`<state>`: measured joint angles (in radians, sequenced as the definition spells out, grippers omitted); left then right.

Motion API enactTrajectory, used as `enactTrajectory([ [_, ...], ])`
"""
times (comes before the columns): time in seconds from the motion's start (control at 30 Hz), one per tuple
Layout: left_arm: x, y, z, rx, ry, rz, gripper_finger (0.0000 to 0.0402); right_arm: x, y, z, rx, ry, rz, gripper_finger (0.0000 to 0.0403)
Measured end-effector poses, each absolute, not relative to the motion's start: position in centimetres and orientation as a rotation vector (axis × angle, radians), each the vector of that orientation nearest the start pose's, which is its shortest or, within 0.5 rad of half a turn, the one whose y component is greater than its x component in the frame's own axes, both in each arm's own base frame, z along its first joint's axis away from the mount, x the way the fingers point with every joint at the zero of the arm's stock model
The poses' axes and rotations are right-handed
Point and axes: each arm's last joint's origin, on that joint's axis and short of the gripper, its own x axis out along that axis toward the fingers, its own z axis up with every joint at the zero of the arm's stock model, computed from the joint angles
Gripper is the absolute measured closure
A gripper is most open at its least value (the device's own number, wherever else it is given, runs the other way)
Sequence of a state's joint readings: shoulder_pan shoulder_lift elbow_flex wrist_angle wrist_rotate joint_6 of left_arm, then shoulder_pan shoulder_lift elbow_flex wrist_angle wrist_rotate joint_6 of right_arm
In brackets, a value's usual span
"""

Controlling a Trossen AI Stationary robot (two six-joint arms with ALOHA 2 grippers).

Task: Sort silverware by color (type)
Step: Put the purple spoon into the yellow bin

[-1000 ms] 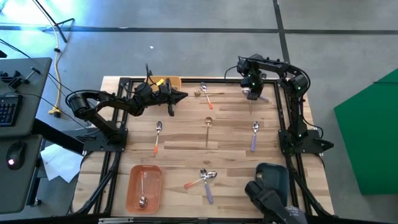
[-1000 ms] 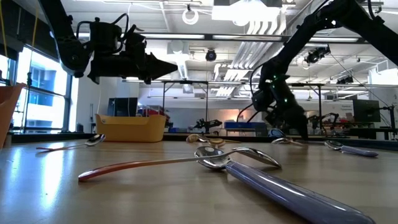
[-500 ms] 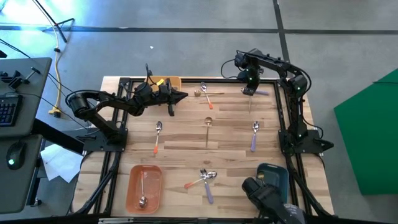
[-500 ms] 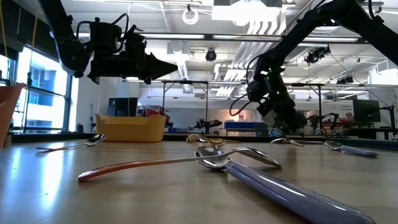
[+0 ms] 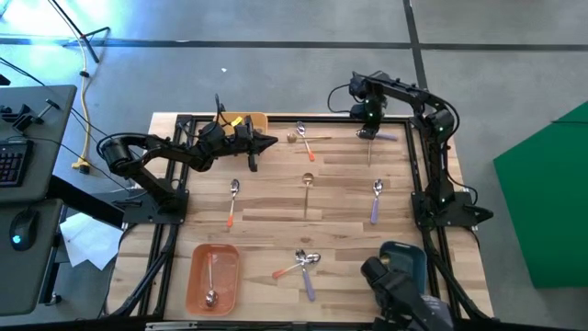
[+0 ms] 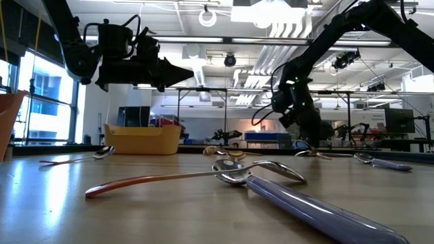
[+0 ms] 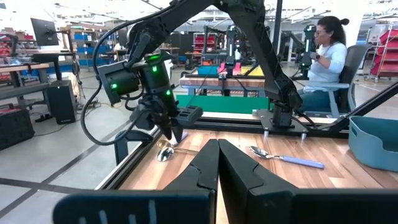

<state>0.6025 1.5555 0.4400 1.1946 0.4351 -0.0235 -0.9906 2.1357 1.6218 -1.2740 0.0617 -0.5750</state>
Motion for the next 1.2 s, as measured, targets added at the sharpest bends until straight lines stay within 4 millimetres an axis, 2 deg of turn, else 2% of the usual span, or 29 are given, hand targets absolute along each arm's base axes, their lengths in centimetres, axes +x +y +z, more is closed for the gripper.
enactTrajectory([
  [0.2,23.0,14.4,18.1,0.016,-0.071,0.167,0.0401,20.4,-31.9,16.7,0.524,1.753,-0.271,0.0275],
  [0.33,23.0,14.4,18.1,0.016,-0.071,0.167,0.0401,19.9,-32.3,17.7,0.676,1.712,-0.344,0.0275],
  [0.53,23.0,14.4,18.1,0.016,-0.071,0.167,0.0401,16.8,-34.1,18.4,1.071,1.591,-0.708,0.0275],
  [0.63,23.0,14.4,18.1,0.014,-0.071,0.166,0.0401,15.5,-34.6,18.0,1.193,1.546,-0.791,0.0275],
  [1.0,23.0,14.4,18.1,0.014,-0.071,0.166,0.0401,15.7,-35.1,16.8,1.202,1.449,-0.88,0.0275],
  [1.2,23.0,14.4,18.1,0.015,-0.071,0.166,0.0401,15.8,-35.1,16.8,1.088,1.494,-0.809,0.0275],
])
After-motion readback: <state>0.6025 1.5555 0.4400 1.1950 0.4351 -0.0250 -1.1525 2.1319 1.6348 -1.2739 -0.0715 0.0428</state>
